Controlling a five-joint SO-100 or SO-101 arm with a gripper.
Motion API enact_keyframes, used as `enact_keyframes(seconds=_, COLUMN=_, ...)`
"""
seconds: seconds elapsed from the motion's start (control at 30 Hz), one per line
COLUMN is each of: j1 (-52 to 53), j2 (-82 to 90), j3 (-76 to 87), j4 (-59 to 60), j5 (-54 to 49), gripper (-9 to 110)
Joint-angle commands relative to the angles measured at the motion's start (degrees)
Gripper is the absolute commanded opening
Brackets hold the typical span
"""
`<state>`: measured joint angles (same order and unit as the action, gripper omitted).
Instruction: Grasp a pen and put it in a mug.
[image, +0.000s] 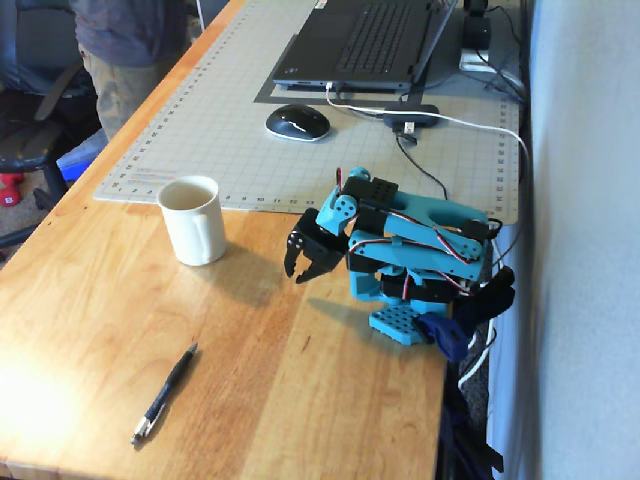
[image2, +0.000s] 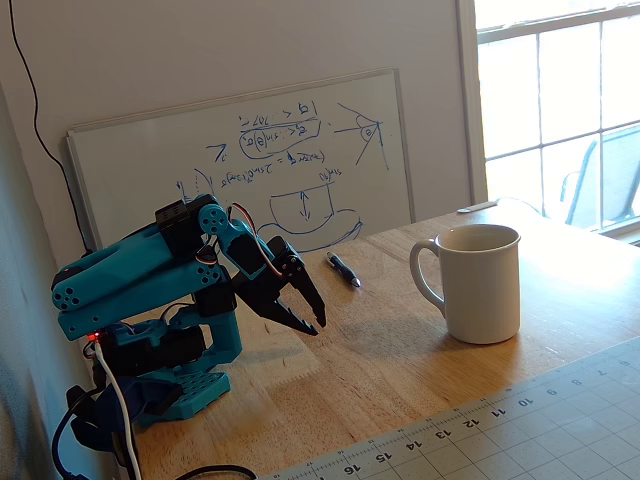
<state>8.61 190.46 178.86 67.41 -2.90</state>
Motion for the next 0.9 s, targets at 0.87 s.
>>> enact_keyframes(seconds=0.87, j1=-0.7, j2=-27.16, j3=-20.39, j4=-2.46, j5=0.0, gripper=5)
